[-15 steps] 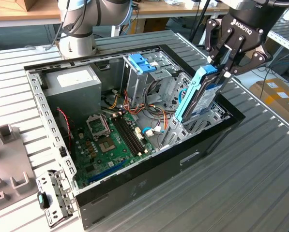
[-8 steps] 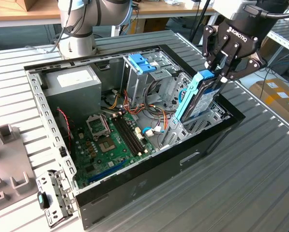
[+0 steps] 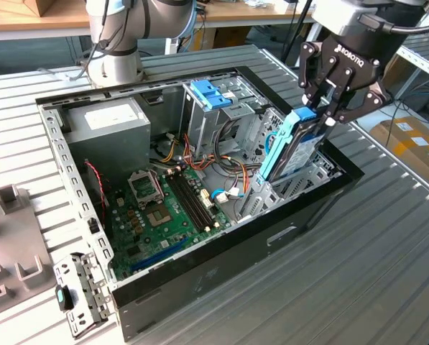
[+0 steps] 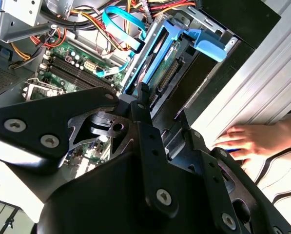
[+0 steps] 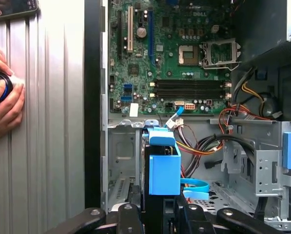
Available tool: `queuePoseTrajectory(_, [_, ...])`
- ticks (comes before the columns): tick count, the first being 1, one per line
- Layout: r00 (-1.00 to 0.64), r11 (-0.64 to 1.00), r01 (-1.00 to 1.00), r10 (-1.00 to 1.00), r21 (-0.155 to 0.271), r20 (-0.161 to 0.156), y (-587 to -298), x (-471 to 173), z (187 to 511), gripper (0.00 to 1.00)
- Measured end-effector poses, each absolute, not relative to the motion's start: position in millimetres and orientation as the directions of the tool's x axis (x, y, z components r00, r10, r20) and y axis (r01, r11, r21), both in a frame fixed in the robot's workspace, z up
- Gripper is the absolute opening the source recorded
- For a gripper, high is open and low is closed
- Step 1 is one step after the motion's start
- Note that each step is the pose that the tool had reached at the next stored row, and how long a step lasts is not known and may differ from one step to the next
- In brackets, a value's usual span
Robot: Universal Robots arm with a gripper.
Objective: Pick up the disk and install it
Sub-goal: 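Insert the disk into the insertion slot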
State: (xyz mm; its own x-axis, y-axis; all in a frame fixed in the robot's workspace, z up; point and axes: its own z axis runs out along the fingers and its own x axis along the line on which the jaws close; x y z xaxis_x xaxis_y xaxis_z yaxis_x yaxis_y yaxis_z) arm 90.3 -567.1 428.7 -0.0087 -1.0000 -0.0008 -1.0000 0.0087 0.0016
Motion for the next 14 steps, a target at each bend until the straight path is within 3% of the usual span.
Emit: queuePoseTrajectory(14, [-0.009,0.009,-1.0,-1.0,0.002,-0.001,-567.1,90.3,397.5,0.35])
